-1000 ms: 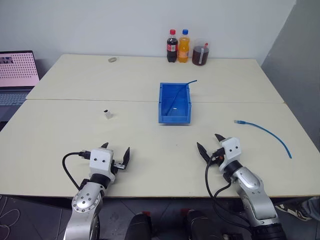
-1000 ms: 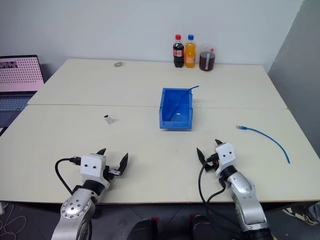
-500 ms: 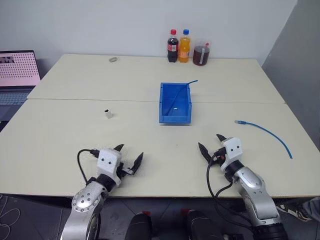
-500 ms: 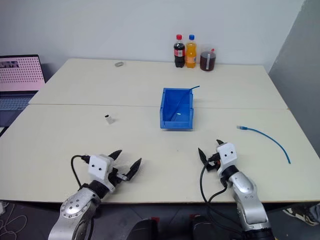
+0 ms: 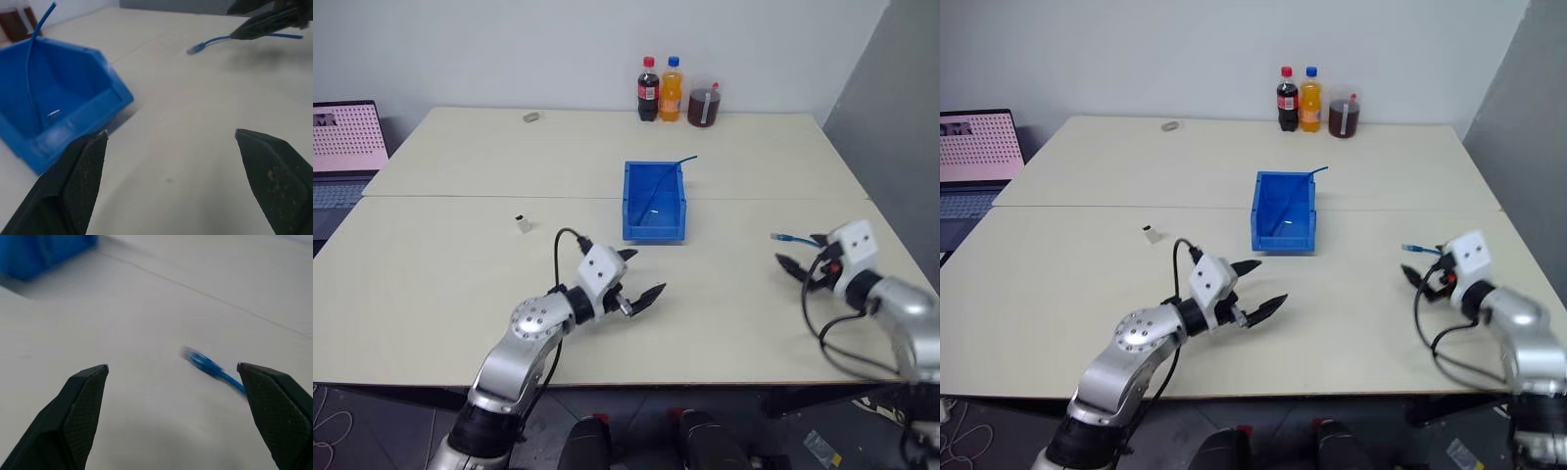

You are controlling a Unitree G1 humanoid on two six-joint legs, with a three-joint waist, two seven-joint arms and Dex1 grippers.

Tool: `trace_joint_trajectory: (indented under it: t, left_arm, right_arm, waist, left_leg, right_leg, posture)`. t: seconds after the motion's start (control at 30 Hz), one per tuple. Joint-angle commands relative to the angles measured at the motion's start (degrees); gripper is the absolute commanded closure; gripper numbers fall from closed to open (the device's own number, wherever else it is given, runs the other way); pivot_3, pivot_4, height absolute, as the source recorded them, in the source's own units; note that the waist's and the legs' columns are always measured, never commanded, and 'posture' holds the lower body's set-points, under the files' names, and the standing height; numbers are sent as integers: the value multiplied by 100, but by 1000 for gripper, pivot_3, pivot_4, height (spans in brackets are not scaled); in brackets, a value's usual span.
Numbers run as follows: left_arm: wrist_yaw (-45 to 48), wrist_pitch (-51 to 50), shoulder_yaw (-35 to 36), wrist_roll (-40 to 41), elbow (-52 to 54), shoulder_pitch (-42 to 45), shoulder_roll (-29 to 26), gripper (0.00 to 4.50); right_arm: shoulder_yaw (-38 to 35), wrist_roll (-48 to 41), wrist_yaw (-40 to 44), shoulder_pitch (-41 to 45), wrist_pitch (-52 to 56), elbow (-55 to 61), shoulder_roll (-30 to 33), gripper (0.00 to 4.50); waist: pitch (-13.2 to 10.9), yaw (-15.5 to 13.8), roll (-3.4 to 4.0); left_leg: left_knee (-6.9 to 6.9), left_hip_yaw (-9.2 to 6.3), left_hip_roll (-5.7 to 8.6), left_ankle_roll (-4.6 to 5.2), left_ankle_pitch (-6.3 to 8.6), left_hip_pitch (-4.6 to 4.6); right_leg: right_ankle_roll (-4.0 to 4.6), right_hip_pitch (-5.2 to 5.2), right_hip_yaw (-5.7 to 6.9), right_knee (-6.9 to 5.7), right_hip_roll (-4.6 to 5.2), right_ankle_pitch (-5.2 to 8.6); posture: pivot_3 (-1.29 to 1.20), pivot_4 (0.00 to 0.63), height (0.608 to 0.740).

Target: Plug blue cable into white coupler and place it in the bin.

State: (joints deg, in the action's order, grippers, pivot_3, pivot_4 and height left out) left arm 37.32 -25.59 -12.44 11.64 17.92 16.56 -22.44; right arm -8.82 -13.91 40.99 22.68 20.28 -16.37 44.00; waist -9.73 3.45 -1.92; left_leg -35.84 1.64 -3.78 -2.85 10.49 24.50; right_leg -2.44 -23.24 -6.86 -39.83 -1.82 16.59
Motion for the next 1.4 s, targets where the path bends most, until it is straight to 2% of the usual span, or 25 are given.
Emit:
trace_joint_trajectory:
  t: [0.03, 0.2, 0.37, 0.47, 0.57, 0.67, 0.8, 0.83, 1.03, 1.23, 1.4]
  left_arm:
    - [270, -265, -201, 156, 119, 247, -17, 138]
    - [458, -286, -298, 167, 89, 449, -35, 138]
    - [591, -250, -304, 162, 119, 411, -143, 138]
    - [632, -247, -279, 185, 177, 351, -209, 0]
    - [703, -115, -220, 261, 239, 274, -228, 0]
    - [764, -108, -118, 463, 370, 180, -208, 0]
    - [844, -120, -110, 527, 464, 81, -339, 0]
    - [879, -137, -110, 560, 483, 61, -376, 0]
    - [1231, -267, -112, 799, 525, -16, -640, 0]
    - [1684, -429, 48, 1165, 765, -465, -1174, 0]
    - [1998, -270, 651, 1314, 667, -1328, -1861, 0]
  right_arm:
    - [441, 545, 461, 867, -345, -1766, 230, 4]
    - [859, 1131, 755, 2299, -705, -4101, 240, 4]
    - [937, 1413, 629, 2915, -980, -5251, 186, 4]
    - [903, 1400, 992, 3038, -891, -5494, 184, 485]
    - [899, 1382, 1282, 3079, -768, -5582, 192, 1255]
    - [913, 1392, 1476, 3042, -652, -5608, 164, 2063]
    - [964, 1442, 1630, 2976, -631, -5587, 119, 2904]
    - [965, 1440, 1675, 2970, -630, -5578, 108, 3263]
    - [1272, 1716, 2149, 2809, -1059, -5359, 151, 4455]
    - [1382, 1774, 2787, 2769, -1601, -4705, 311, 4455]
    - [1540, 1550, 3645, 1929, -1667, -2438, 555, 4455]
  waist:
    - [0, 11, 0]
    - [-7, 53, 9]
    - [-8, 76, 9]
    - [-7, 85, 10]
    - [-7, 83, 10]
    - [-7, 84, 10]
    - [-6, 88, 10]
    - [-6, 91, 10]
    - [-6, 121, 10]
    - [-6, 130, 11]
    - [-10, 148, 19]
  left_leg:
    - [2, 0, 0, 1, 1, 0]
    - [8, 6, 5, 2, 1, 2]
    - [8, 6, 7, 2, 2, 7]
    - [7, 4, 8, 2, 2, 10]
    - [6, 4, 9, 2, 2, 10]
    - [6, 3, 8, 2, 2, 10]
    - [5, 2, 8, 2, 2, 9]
    - [5, 1, 8, 2, 2, 9]
    - [5, 0, 7, 2, 2, 8]
    - [6, -1, 7, 2, 2, 7]
    - [9, 0, 4, 2, 2, 7]
  right_leg:
    - [1, 2, -1, 3, 0, 0]
    - [9, 2, -11, 21, 2, -3]
    - [21, 8, -10, 39, 8, -15]
    - [20, 12, -8, 44, 11, -16]
    - [16, 13, -6, 45, 12, -18]
    - [17, 13, -4, 44, 13, -18]
    - [17, 15, -3, 44, 13, -18]
    - [17, 15, -3, 43, 12, -18]
    - [17, 16, -1, 43, 12, -18]
    - [17, 15, -1, 43, 12, -17]
    - [25, 7, -1, 33, 12, -12]
  posture:
    - [0, 150, 740]
    - [0, 150, 740]
    - [0, 150, 740]
    - [0, 150, 740]
    - [0, 150, 740]
    - [0, 150, 740]
    - [0, 150, 740]
    - [0, 150, 740]
    - [0, 150, 740]
    - [0, 150, 740]
    - [0, 150, 740]
